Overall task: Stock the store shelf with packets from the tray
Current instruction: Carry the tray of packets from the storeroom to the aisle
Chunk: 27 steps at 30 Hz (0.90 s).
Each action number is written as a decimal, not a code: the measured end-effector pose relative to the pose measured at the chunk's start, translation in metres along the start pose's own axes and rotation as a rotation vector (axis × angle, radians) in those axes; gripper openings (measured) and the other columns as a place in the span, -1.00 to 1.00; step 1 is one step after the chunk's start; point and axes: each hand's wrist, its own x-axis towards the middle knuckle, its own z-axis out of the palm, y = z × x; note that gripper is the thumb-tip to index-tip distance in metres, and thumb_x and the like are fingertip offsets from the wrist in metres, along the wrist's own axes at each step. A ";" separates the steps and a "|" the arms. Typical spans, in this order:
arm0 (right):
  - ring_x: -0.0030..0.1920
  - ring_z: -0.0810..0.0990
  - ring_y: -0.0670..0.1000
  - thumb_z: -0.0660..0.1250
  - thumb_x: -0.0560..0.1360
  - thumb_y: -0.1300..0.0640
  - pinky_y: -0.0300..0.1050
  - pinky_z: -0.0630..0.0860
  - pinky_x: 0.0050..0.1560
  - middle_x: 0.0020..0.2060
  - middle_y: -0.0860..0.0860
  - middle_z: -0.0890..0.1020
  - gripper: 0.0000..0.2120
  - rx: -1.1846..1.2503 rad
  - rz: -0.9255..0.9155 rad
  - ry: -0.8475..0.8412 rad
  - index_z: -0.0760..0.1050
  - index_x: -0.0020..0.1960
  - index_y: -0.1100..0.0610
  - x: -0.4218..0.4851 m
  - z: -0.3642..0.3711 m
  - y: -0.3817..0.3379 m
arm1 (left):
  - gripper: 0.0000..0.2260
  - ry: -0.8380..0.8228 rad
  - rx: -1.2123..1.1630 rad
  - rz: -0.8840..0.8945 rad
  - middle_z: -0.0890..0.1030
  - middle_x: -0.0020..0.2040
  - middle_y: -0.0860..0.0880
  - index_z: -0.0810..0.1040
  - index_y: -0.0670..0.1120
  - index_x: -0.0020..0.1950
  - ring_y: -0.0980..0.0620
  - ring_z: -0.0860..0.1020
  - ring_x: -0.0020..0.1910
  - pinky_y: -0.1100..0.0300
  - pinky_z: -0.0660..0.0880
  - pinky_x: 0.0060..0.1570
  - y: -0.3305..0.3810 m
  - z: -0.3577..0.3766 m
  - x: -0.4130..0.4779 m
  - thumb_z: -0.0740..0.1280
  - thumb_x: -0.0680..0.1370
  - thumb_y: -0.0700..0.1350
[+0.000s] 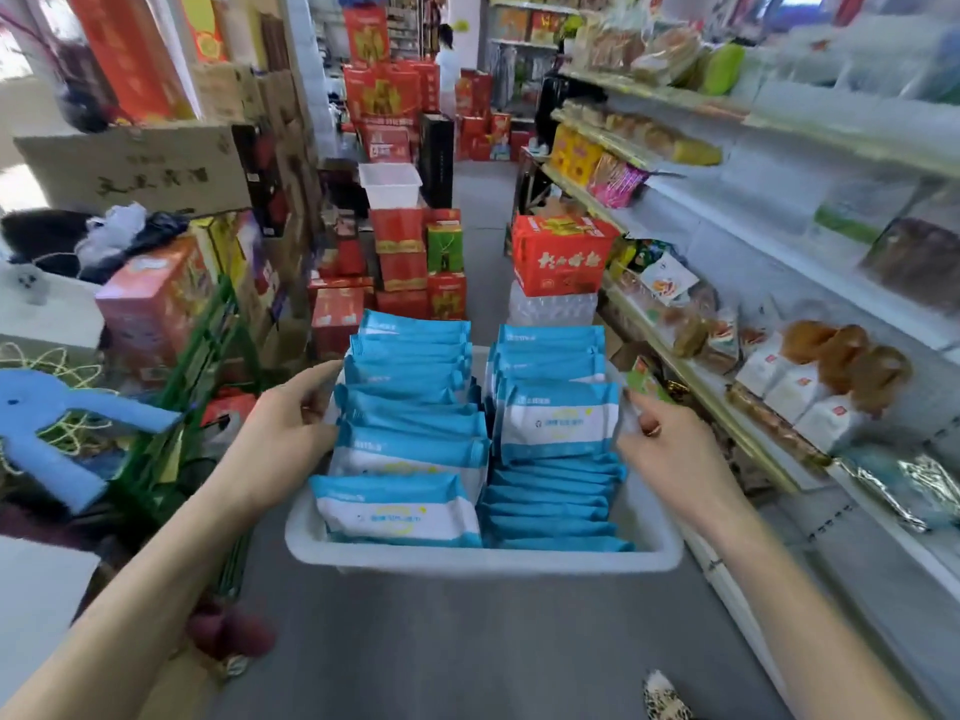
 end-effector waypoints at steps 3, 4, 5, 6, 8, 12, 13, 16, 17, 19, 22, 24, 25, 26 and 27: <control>-0.42 0.49 -0.16 0.36 0.51 0.06 -0.22 0.32 -0.44 -0.32 -0.10 0.57 -0.45 0.018 0.027 0.076 0.44 0.50 -0.06 0.068 0.005 -0.002 | -0.33 -0.050 -0.028 0.018 0.73 -0.05 0.25 0.57 0.55 0.08 0.27 0.70 -0.13 0.41 0.54 -0.29 -0.005 0.000 0.090 0.41 0.46 -0.32; -0.40 0.49 -0.18 0.37 0.52 0.08 -0.27 0.32 -0.45 -0.30 -0.14 0.56 -0.42 0.028 0.029 0.095 0.40 0.54 -0.07 0.090 0.006 -0.001 | -0.33 -0.071 -0.040 0.010 0.74 -0.01 0.22 0.56 0.55 0.08 0.22 0.72 -0.11 0.36 0.57 -0.30 -0.003 0.002 0.119 0.40 0.45 -0.32; -0.38 0.49 -0.20 0.37 0.53 0.11 -0.30 0.32 -0.44 -0.29 -0.18 0.54 -0.42 0.037 0.022 0.103 0.40 0.54 -0.06 0.112 0.006 0.001 | -0.36 -0.087 -0.049 0.007 0.75 0.01 0.20 0.56 0.55 0.09 0.19 0.72 -0.11 0.33 0.58 -0.32 -0.002 0.004 0.146 0.39 0.41 -0.27; -0.35 0.48 -0.22 0.38 0.52 0.14 -0.30 0.32 -0.41 -0.30 -0.20 0.52 -0.41 0.041 0.020 0.111 0.42 0.53 -0.05 0.135 0.005 0.003 | -0.39 -0.095 -0.053 0.011 0.74 0.03 0.20 0.56 0.54 0.09 0.18 0.72 -0.12 0.33 0.57 -0.32 -0.002 0.007 0.173 0.39 0.37 -0.21; -0.25 0.44 -0.22 0.38 0.51 0.16 -0.25 0.33 -0.31 -0.26 -0.25 0.44 -0.39 0.049 0.044 0.121 0.40 0.55 -0.05 0.184 0.003 0.012 | -0.44 -0.115 -0.062 0.021 0.75 0.01 0.17 0.56 0.54 0.10 0.20 0.71 -0.18 0.34 0.56 -0.33 -0.003 0.017 0.226 0.42 0.28 -0.08; -0.17 0.42 -0.25 0.39 0.52 0.13 -0.24 0.35 -0.24 -0.21 -0.29 0.43 -0.39 0.073 0.067 0.146 0.40 0.54 -0.12 0.290 0.011 0.039 | -0.38 -0.169 -0.027 0.052 0.76 0.01 0.14 0.54 0.49 0.22 0.26 0.66 -0.25 0.37 0.52 -0.33 -0.021 0.047 0.335 0.42 0.20 0.06; -0.16 0.46 -0.23 0.40 0.51 0.11 -0.21 0.38 -0.24 -0.18 -0.28 0.47 -0.39 0.083 0.071 0.144 0.39 0.54 -0.13 0.318 0.014 0.046 | -0.36 -0.181 -0.018 0.054 0.74 0.06 0.20 0.53 0.43 0.27 0.24 0.69 -0.15 0.33 0.56 -0.29 -0.027 0.056 0.364 0.42 0.20 0.06; -0.08 0.58 -0.11 0.40 0.46 0.07 -0.13 0.46 -0.22 -0.07 -0.17 0.60 -0.34 0.097 0.095 0.102 0.37 0.54 -0.15 0.410 0.014 0.065 | -0.34 -0.177 -0.002 0.067 0.73 -0.03 0.25 0.50 0.32 0.33 0.25 0.68 -0.18 0.34 0.55 -0.32 -0.043 0.083 0.449 0.41 0.20 0.06; -0.08 0.57 -0.08 0.39 0.45 0.07 -0.16 0.43 -0.24 -0.05 -0.13 0.60 -0.32 0.093 0.091 0.088 0.36 0.55 -0.15 0.443 0.013 0.070 | -0.36 -0.169 -0.008 0.065 0.73 -0.10 0.25 0.51 0.33 0.29 0.27 0.65 -0.26 0.37 0.52 -0.36 -0.046 0.092 0.477 0.40 0.19 0.07; -0.06 0.58 -0.05 0.37 0.41 0.07 -0.21 0.37 -0.26 0.02 -0.05 0.64 -0.29 0.058 0.073 0.075 0.38 0.56 -0.13 0.504 0.011 0.079 | -0.42 -0.171 0.003 0.074 0.72 -0.06 0.26 0.53 0.41 0.24 0.28 0.67 -0.19 0.40 0.53 -0.30 -0.049 0.107 0.533 0.44 0.23 0.07; -0.07 0.61 -0.12 0.35 0.36 -0.02 -0.18 0.42 -0.22 0.04 -0.26 0.62 -0.27 0.051 0.042 0.084 0.41 0.55 -0.08 0.585 0.009 0.081 | -0.40 -0.190 0.058 0.122 0.65 0.19 0.37 0.50 0.39 0.36 0.34 0.62 0.13 0.41 0.55 -0.01 -0.057 0.124 0.610 0.50 0.42 -0.09; -0.13 0.61 -0.20 0.33 0.35 -0.08 -0.16 0.46 -0.22 -0.08 -0.41 0.58 -0.32 0.071 0.042 0.096 0.47 0.48 -0.09 0.633 0.009 0.084 | -0.40 -0.185 0.084 0.132 0.64 0.19 0.37 0.49 0.25 0.45 0.33 0.61 0.15 0.39 0.52 0.04 -0.065 0.137 0.659 0.48 0.47 -0.16; -0.17 0.61 -0.20 0.34 0.39 -0.06 -0.17 0.47 -0.26 -0.16 -0.38 0.60 -0.41 0.067 0.051 0.098 0.51 0.43 -0.10 0.657 0.010 0.088 | -0.42 -0.190 0.080 0.124 0.67 0.15 0.34 0.50 0.27 0.42 0.29 0.63 0.08 0.39 0.53 -0.01 -0.070 0.143 0.682 0.46 0.45 -0.13; -0.18 0.61 -0.18 0.37 0.44 -0.01 -0.17 0.48 -0.29 -0.19 -0.29 0.63 -0.48 0.055 0.064 0.101 0.52 0.40 -0.12 0.679 0.011 0.093 | -0.46 -0.199 0.074 0.108 0.69 0.09 0.28 0.52 0.33 0.37 0.25 0.65 0.01 0.35 0.55 -0.06 -0.075 0.151 0.706 0.43 0.43 -0.07; -0.18 0.61 -0.15 0.38 0.48 0.03 -0.18 0.50 -0.30 -0.17 -0.22 0.64 -0.51 0.043 0.071 0.106 0.51 0.41 -0.15 0.702 0.014 0.099 | -0.49 -0.208 0.072 0.093 0.71 0.06 0.23 0.54 0.38 0.33 0.20 0.66 -0.03 0.28 0.58 -0.10 -0.079 0.159 0.729 0.41 0.41 0.00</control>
